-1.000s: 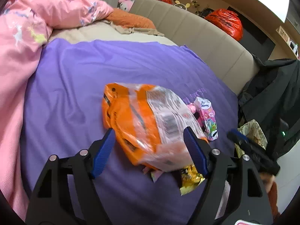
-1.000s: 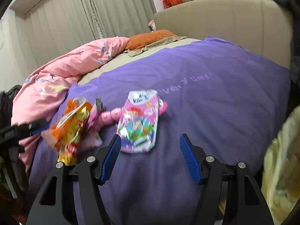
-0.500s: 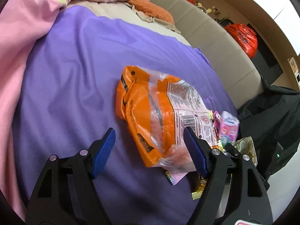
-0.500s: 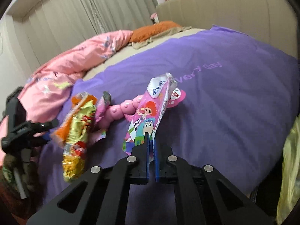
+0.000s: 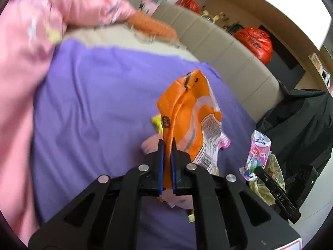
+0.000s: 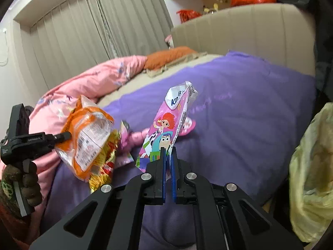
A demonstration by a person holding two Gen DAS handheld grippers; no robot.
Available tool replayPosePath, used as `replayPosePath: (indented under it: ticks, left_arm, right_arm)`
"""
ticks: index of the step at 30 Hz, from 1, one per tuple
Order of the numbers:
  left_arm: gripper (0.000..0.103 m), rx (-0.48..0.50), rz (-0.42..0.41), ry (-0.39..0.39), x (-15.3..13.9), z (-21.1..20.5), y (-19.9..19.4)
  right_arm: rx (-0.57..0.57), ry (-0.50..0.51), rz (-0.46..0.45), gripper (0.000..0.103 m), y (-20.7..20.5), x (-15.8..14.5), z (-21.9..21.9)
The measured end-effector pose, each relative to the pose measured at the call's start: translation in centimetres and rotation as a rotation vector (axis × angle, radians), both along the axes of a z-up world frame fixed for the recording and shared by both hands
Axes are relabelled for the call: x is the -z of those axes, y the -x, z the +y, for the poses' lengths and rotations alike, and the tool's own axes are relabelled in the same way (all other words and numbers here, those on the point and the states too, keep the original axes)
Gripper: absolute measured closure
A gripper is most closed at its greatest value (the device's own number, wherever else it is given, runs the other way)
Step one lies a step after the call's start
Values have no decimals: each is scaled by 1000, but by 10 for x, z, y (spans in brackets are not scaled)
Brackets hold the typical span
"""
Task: Collect trash
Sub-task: 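Grasp the orange chip bag with the left tool while the right tool grasps the pink Kleenex pack, then carry the orange bag and Kleenex pack over the bin and release both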
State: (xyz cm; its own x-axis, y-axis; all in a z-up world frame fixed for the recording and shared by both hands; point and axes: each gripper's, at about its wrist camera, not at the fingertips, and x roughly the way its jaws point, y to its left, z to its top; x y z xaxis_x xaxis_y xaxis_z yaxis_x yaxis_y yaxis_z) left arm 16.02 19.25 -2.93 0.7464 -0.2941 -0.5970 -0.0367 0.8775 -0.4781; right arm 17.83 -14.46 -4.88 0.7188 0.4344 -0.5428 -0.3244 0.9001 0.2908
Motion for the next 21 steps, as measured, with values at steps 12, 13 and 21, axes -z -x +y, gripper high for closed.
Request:
replayPosePath:
  ticks: [12,13,21]
  left_arm:
    - [98,150,-143,-167,-79,-101,-23]
    - [98,186,-158,-172,-83,-119,-27]
    - [97,433,-256,-226,-96,-263,-48]
  right_arm:
    - [118,94,-158,97,23,-64,-83]
    - [145,109,-166,97,27,-69,-97]
    - [292,232,-166,97,51,-82,-174]
